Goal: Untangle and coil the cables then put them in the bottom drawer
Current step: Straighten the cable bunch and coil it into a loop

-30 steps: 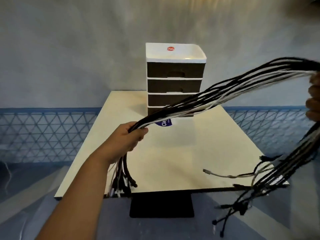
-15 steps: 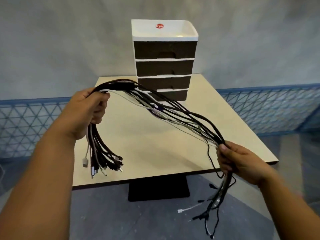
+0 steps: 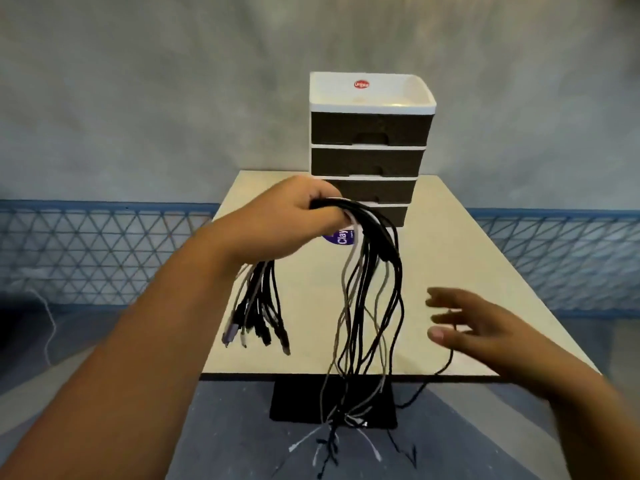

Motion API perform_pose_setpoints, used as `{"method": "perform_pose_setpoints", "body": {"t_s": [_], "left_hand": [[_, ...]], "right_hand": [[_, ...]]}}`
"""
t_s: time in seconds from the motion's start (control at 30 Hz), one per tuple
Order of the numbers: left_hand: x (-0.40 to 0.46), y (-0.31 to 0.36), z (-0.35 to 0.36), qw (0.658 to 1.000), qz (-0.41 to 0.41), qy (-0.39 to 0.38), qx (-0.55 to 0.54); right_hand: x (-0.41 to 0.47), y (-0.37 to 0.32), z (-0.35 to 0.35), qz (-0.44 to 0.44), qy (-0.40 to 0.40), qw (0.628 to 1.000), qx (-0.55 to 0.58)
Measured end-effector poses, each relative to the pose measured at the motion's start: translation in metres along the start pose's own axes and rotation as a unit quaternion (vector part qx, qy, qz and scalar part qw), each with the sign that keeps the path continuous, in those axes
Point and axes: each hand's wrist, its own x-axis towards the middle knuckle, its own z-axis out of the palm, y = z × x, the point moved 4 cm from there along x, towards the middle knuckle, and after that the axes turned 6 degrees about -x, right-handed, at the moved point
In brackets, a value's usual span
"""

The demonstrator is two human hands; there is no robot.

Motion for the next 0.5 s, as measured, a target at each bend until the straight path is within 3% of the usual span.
{"method": "perform_pose_setpoints", "body": {"t_s": [0.1,0.17,0.3,0.4,0.5], "left_hand": [[0.007,0.015,0.027,0.997,0.004,-0.050,0.053],[0.008,0.023,0.037,0.996,0.014,-0.069,0.058],[0.007,0.030,0.024,0.996,0.040,-0.052,0.057],[0.004,0.020,0.013,0.998,0.019,-0.065,-0.009],[0.002,0.004,0.010,0.992,0.002,-0.083,-0.099]], "right_hand": [[-0.003,-0.070,-0.013,-0.116,0.154,0.979,0.066],[0.003,-0.098,0.002,-0.142,0.167,0.973,0.076],[0.016,-0.096,0.029,-0.136,0.073,0.955,0.253],[0.013,-0.088,0.030,-0.169,-0.030,0.932,0.320],[0.007,-0.098,0.018,-0.175,-0.082,0.906,0.377]]}}
